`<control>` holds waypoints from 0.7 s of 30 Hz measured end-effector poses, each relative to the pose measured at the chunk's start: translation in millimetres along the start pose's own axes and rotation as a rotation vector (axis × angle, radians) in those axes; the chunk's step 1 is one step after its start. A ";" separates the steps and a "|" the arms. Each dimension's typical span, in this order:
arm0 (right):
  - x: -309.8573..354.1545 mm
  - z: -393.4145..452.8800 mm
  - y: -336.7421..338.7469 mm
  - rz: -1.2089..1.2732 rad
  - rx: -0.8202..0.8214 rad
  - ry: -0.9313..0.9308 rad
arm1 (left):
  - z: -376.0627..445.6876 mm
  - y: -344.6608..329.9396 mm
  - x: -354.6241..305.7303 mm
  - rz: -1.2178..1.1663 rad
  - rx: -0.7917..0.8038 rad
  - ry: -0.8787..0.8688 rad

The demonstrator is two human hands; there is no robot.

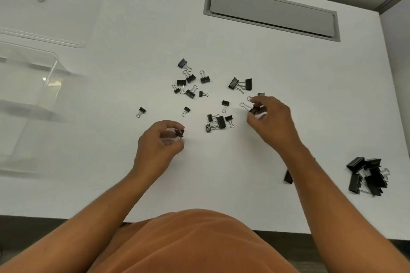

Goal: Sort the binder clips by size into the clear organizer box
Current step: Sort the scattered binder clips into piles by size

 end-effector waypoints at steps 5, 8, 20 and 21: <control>41.0 -43.2 0.0 0.227 0.108 -0.157 | 11.7 9.8 -10.3 -0.069 0.198 -0.037; 60.5 -68.5 -39.4 0.189 0.297 0.021 | 15.8 12.9 -9.1 0.273 0.267 -0.346; 61.7 -84.3 -86.3 0.159 0.452 0.106 | 0.8 -1.6 25.2 0.643 0.177 -0.485; 61.3 -82.4 -83.7 0.190 0.446 0.108 | -0.6 -1.5 26.6 0.639 0.158 -0.468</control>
Point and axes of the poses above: each hand's wrist, its own z-axis towards the middle knuckle, its own y-axis out of the back of the hand, x = y × z, the point moved 2 cm from there along z, towards the middle knuckle, and after that the axes turned 5 degrees about y, right-handed, at the moved point
